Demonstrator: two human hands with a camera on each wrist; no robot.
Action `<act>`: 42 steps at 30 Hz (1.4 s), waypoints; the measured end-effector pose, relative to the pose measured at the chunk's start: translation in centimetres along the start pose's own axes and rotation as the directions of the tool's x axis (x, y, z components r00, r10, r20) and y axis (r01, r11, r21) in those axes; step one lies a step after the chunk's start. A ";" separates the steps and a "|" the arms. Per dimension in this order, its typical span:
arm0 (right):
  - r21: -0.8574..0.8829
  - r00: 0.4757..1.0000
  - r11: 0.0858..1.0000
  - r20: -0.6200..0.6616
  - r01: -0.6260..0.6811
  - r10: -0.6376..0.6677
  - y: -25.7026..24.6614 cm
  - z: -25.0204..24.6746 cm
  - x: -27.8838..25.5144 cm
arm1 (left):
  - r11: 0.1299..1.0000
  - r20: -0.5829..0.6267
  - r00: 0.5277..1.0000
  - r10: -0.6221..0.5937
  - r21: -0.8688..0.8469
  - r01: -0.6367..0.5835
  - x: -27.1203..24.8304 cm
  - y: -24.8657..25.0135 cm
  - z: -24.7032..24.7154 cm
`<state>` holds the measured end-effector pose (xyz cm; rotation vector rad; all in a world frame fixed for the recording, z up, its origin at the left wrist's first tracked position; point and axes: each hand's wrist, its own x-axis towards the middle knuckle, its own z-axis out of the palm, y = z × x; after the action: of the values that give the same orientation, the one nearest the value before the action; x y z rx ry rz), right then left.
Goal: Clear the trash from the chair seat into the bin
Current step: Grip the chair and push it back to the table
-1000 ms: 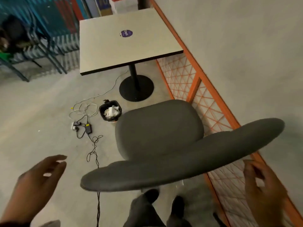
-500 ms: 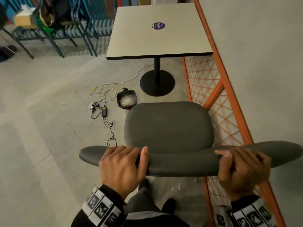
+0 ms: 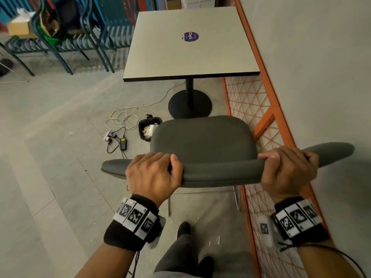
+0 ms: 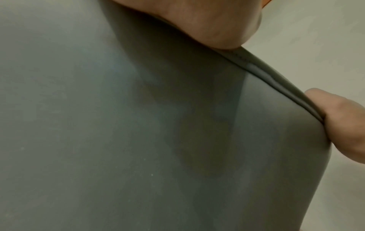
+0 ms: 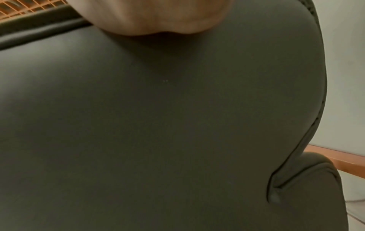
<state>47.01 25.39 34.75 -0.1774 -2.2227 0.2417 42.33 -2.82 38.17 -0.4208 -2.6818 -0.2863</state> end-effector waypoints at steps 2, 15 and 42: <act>-0.006 1.000 1.000 -0.001 -0.009 0.009 0.1 1.7 1.4 | 1.000 -0.029 0.999 0.013 0.002 -0.013 2.3 -0.6 1.0; -0.064 0.996 0.997 -0.082 -0.040 0.035 0.8 15.9 11.0 | 0.999 -0.135 0.990 0.033 0.009 -0.032 17.8 -5.9 8.3; -0.134 0.988 0.981 0.054 -0.139 0.147 2.8 34.7 28.1 | 1.000 -0.165 0.986 0.018 -0.003 -0.018 39.7 -10.1 17.5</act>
<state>2.49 30.22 34.54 -0.4067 -2.2927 0.1831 -1.94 2.16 37.99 -0.4041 -2.5152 -0.3081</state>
